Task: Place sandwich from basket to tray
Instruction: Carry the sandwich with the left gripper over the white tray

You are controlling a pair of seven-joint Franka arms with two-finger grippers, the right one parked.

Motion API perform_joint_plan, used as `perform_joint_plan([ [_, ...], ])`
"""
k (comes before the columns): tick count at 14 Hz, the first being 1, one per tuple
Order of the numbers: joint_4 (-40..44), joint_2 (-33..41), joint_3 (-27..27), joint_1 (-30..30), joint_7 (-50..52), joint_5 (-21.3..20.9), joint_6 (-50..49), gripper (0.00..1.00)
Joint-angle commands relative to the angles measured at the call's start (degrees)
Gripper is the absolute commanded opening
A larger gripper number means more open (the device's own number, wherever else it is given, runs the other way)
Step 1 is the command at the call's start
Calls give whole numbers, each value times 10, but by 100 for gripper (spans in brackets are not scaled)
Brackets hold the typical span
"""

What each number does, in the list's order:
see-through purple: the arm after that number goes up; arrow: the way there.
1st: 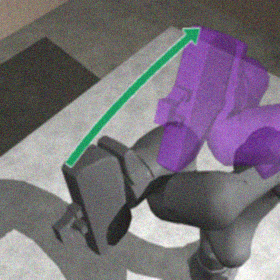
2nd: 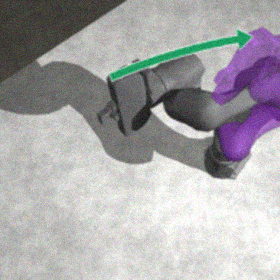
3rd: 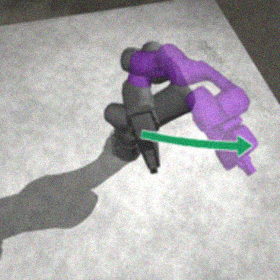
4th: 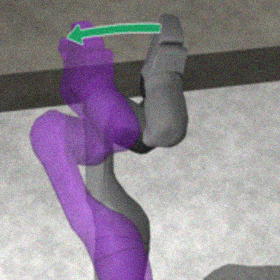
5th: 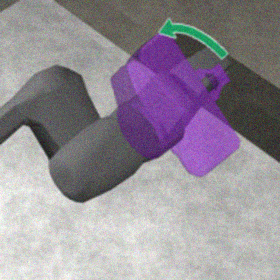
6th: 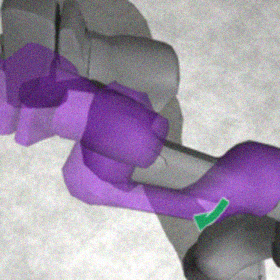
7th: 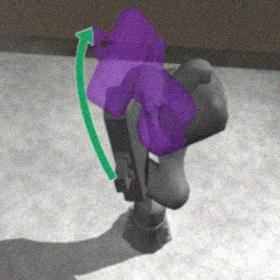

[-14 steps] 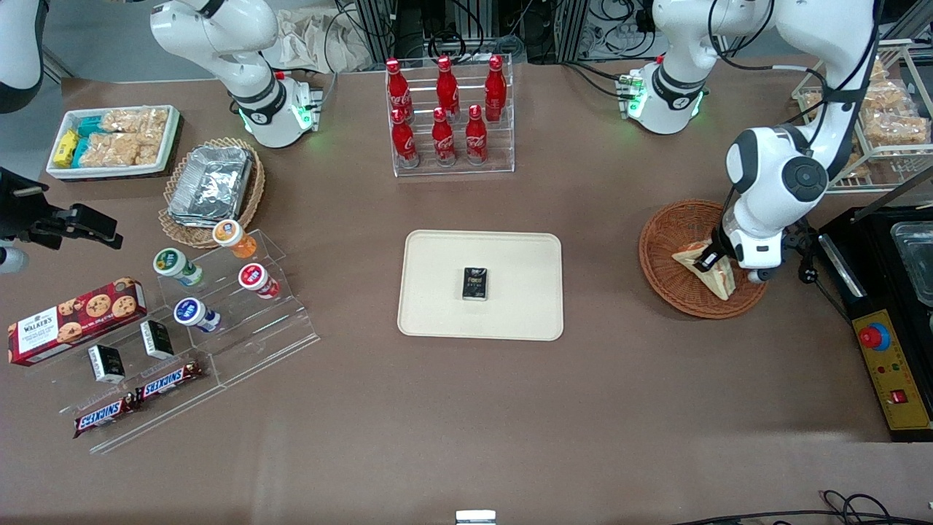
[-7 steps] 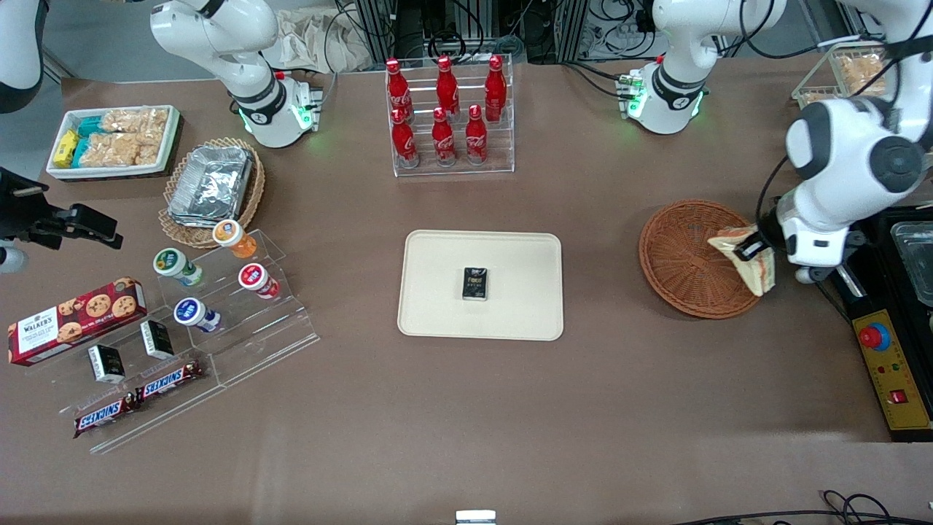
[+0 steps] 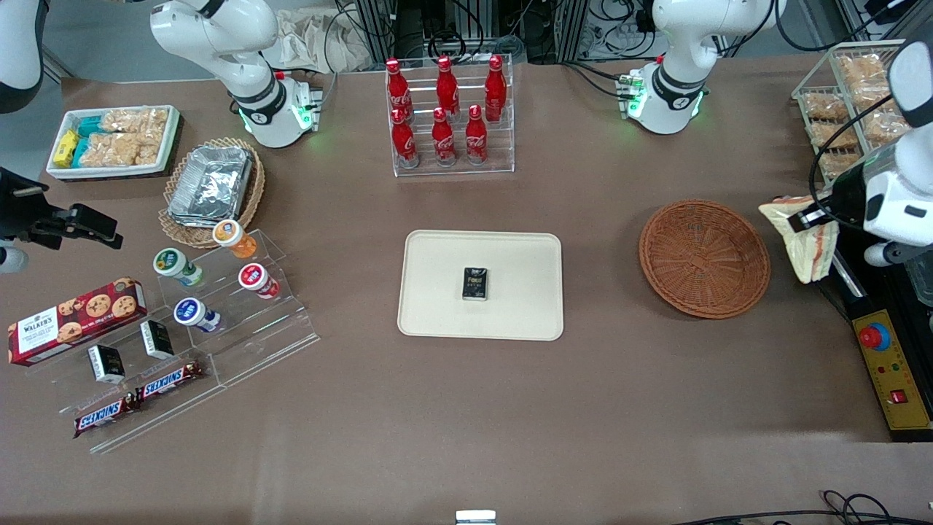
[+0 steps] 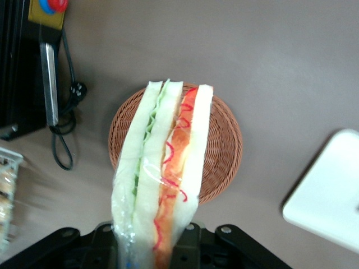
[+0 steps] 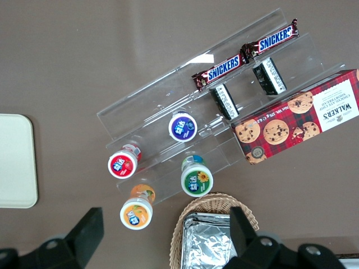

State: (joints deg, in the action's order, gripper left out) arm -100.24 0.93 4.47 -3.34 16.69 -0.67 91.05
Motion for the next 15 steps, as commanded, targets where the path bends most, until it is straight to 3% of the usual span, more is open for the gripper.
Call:
perform_joint_plan([
  [1, 56, -20, -23, -10, -70, -5, -31, 0],
  [5, 77, -29, -97, -11, -100, 8, -38, 0],
  [11, 72, -77, -203, -14, 3, 2, 14, 0],
  [15, 66, -122, -222, -50, 62, -6, 56, 0],
])
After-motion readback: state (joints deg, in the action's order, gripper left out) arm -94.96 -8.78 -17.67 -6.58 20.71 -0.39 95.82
